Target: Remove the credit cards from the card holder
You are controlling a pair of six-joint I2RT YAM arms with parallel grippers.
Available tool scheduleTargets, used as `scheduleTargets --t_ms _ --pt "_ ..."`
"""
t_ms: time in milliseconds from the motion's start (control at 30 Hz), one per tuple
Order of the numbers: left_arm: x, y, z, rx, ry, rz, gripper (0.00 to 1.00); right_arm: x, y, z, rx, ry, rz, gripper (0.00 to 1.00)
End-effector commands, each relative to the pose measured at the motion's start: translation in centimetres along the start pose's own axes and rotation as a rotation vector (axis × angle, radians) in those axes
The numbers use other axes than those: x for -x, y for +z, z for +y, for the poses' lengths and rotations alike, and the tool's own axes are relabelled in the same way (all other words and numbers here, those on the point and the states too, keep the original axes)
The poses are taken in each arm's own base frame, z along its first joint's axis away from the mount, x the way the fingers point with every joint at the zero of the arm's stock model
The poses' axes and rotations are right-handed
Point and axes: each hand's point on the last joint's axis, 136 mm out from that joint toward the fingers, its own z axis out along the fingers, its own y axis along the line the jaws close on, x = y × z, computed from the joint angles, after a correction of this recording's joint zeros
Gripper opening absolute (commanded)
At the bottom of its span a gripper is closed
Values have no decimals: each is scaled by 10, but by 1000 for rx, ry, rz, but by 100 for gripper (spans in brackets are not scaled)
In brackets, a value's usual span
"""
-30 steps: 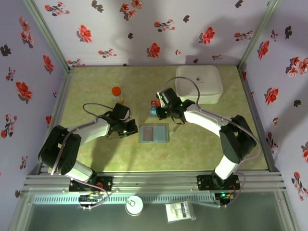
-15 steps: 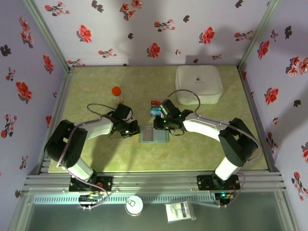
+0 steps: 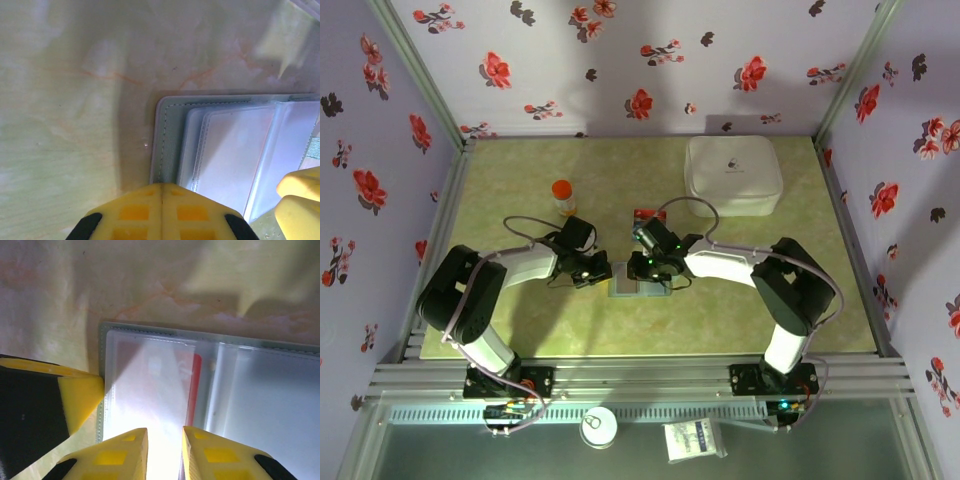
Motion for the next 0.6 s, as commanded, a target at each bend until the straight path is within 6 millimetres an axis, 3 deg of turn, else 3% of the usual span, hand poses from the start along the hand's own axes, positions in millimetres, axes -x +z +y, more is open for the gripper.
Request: scheduleTargets --t_ms 0,333,567 --pt "-4 4 4 24 10 22 0 0 3 11 19 17 15 24" --pt "-5 2 8 37 12 21 0 -8 15 13 11 24 52 21" --pt "-5 0 11 54 18 16 0 -11 11 -4 -68 34 40 24"
